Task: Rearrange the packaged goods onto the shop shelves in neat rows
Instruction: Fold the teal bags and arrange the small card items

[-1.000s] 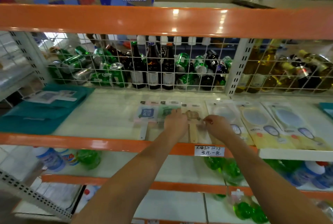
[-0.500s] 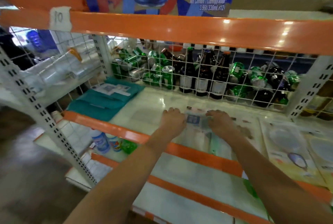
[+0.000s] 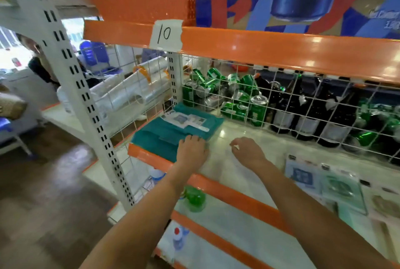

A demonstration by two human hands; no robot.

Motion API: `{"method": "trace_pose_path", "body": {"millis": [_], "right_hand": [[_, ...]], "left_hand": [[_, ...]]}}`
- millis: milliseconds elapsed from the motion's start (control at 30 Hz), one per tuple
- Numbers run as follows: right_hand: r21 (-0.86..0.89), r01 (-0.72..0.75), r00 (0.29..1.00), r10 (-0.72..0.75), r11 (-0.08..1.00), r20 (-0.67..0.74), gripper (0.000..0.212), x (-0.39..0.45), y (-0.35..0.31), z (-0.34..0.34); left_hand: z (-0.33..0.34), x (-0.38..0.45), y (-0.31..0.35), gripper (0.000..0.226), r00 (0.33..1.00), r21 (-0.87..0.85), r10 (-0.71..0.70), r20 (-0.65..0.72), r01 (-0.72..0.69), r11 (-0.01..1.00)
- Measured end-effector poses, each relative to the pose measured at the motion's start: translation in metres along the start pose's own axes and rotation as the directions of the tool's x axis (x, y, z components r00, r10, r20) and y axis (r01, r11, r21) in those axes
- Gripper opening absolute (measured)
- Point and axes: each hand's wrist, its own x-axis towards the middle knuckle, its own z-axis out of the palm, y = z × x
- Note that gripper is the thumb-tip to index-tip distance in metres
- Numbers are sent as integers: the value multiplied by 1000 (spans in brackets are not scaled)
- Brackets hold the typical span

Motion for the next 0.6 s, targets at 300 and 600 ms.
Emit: {"method": "trace_pose_path", "body": {"millis": [300,600], "right_hand": [[-5,84,995,-84,996,-47,28,69,-64,29],[-87,100,992,-93,991,83,29,120,-87,48]], "left_hand": [[18,23,-59,44,995,-137,-76,57,83,987],[25,27,-65,41,990,-241,-132,45,139,961]]}}
